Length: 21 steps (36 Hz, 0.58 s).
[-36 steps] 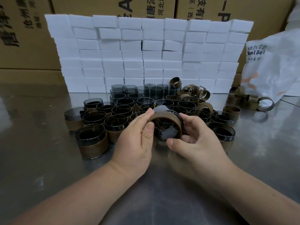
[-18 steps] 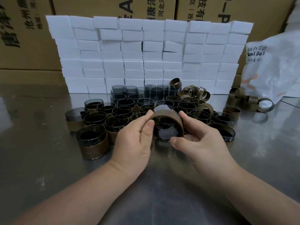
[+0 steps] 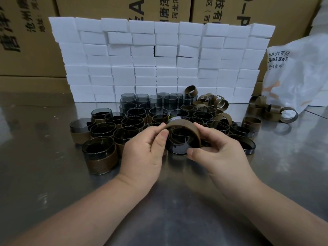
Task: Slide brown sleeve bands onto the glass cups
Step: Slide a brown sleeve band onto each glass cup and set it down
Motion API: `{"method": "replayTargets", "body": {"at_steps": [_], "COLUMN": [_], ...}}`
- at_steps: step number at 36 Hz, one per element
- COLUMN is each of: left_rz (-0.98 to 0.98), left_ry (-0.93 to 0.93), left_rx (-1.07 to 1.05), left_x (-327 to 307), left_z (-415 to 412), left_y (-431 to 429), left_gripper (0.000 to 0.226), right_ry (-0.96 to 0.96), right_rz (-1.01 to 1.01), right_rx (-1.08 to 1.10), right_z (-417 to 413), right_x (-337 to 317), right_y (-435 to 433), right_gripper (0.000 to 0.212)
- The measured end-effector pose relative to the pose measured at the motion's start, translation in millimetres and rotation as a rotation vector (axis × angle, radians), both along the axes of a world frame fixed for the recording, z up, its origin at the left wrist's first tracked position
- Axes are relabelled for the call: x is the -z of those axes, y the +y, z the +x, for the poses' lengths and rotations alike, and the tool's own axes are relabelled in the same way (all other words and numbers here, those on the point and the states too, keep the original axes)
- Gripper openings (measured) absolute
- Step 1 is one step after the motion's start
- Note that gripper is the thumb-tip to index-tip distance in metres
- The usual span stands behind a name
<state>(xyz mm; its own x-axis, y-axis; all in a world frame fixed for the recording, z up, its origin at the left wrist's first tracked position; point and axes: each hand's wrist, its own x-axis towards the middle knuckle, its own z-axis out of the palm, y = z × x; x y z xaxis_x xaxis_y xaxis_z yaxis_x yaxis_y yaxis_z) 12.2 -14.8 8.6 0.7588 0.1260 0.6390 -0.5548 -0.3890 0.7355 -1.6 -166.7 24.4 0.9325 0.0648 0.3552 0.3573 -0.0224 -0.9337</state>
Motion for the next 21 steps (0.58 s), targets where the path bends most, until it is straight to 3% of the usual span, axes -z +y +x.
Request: {"method": "replayTargets", "body": {"at_steps": [5,10,15,21], "left_rz": [-0.108,-0.094,-0.407,-0.641], "left_ry": [0.026,0.138,0.374,0.468], "left_rx": [0.098,0.23,0.479,0.611], "left_x": [0.6,6.9,7.0,3.5], "left_z": [1.9,0.3,-2.4,-0.3], "left_y": [-1.8,-2.7,-4.2,-3.8], "left_gripper": [0.017,0.049,0.071,0.049], "right_ry": [-0.039,-0.073,-0.022,0.065], "right_rz": [-0.029,-0.044,-0.047,-0.038], "right_rx": [0.026,0.034,-0.001,-0.041], "right_z": [1.3,1.6,1.6,3.7], "right_x": [4.7,7.5,10.7,11.1], "right_y": [1.0,0.2,1.6,2.1], "right_gripper": [0.043,0.049,0.061,0.09]}}
